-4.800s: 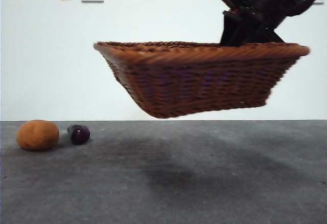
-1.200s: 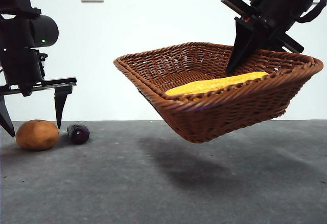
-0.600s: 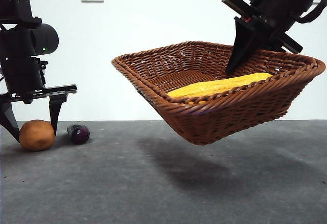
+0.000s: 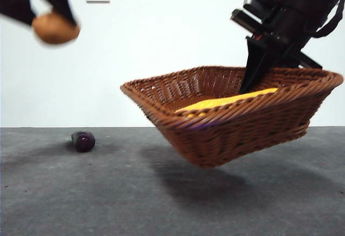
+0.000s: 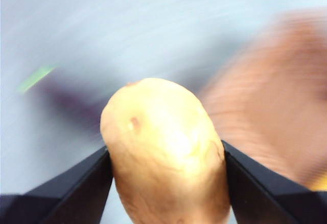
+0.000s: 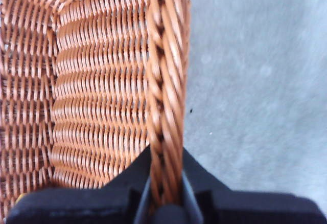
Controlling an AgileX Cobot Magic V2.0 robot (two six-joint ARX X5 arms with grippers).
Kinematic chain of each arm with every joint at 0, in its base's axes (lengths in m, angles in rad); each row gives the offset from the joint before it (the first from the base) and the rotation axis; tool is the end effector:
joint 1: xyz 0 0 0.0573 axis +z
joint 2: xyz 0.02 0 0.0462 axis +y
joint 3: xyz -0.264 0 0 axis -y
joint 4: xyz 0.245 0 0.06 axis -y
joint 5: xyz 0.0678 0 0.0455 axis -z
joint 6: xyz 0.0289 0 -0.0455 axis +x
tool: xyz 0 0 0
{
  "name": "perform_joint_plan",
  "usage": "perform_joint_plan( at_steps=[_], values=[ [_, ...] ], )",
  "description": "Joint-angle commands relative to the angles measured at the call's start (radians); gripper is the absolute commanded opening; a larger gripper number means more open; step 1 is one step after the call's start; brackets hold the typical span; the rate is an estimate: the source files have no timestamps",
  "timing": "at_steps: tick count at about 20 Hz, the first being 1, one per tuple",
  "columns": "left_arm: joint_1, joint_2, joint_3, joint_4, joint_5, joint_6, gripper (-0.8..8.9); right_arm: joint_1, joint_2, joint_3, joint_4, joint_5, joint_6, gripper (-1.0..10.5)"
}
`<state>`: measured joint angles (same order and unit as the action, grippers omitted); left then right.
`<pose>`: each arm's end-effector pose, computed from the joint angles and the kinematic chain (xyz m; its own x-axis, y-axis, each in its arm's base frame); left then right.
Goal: Help me put the vegetables on the table into the basket
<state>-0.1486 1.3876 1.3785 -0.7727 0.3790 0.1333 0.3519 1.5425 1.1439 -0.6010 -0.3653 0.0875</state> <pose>0.2799 -0.0527 0.3542 0.5972 -0.4635 -0.6546 0.4863 0.8583 -0.1641 0.2901 0.1175 0.2479 0.3509 0.5094 -0.7857 -0.4323 0.8325 0.3466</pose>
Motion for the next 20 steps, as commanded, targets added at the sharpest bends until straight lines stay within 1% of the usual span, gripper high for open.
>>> perform_joint_plan(
  at_steps=[1, 3, 4, 5, 6, 7, 10, 12, 13, 16, 17, 18, 19, 20],
  values=[
    [-0.103, -0.072, -0.001, 0.002, 0.074, 0.117, -0.06, 0.039, 0.023, -0.003, 0.033, -0.025, 0.066, -0.1],
    [-0.246, -0.090, -0.001, -0.026, 0.067, 0.190, -0.06, 0.088, 0.038, -0.003, 0.063, -0.027, 0.096, -0.1],
    [-0.314, -0.079, -0.002, -0.063, 0.031, 0.228, -0.06, 0.108, 0.039, -0.003, 0.074, -0.027, 0.110, -0.1],
    [-0.372, -0.061, -0.003, -0.100, -0.030, 0.260, -0.06, 0.126, 0.039, -0.003, 0.084, -0.027, 0.122, -0.1],
    [-0.415, -0.036, -0.003, -0.126, -0.069, 0.285, -0.06, 0.137, 0.039, -0.003, 0.086, -0.027, 0.127, -0.1],
    [-0.444, -0.009, -0.003, -0.135, -0.071, 0.295, -0.06, 0.139, 0.039, -0.003, 0.085, -0.027, 0.130, -0.1],
    [-0.502, 0.079, -0.003, -0.152, -0.066, 0.332, -0.06, 0.139, 0.039, -0.003, 0.078, -0.029, 0.144, -0.1],
    [-0.522, 0.143, -0.003, -0.151, -0.066, 0.367, -0.06, 0.139, 0.039, -0.003, 0.077, -0.042, 0.144, -0.1],
    [-0.527, 0.174, -0.003, -0.151, -0.066, 0.373, -0.06, 0.140, 0.039, -0.003, 0.077, -0.056, 0.144, -0.1],
    [-0.531, 0.253, -0.003, -0.155, -0.065, 0.368, -0.03, 0.140, 0.039, -0.003, 0.077, -0.059, 0.144, -0.1],
    [-0.531, 0.270, -0.003, -0.158, -0.060, 0.363, 0.16, 0.140, 0.039, -0.003, 0.076, -0.059, 0.143, -0.1],
    [-0.531, 0.281, -0.003, -0.158, -0.052, 0.358, 1.63, 0.140, 0.039, -0.003, 0.077, -0.059, 0.142, -0.1],
    [-0.531, 0.282, -0.003, -0.155, -0.046, 0.343, 3.93, 0.140, 0.039, -0.003, 0.077, -0.058, 0.137, -0.1],
    [-0.531, 0.281, -0.003, -0.148, -0.038, 0.311, 5.26, 0.140, 0.039, -0.003, 0.078, -0.058, 0.135, -0.1]
  ],
)
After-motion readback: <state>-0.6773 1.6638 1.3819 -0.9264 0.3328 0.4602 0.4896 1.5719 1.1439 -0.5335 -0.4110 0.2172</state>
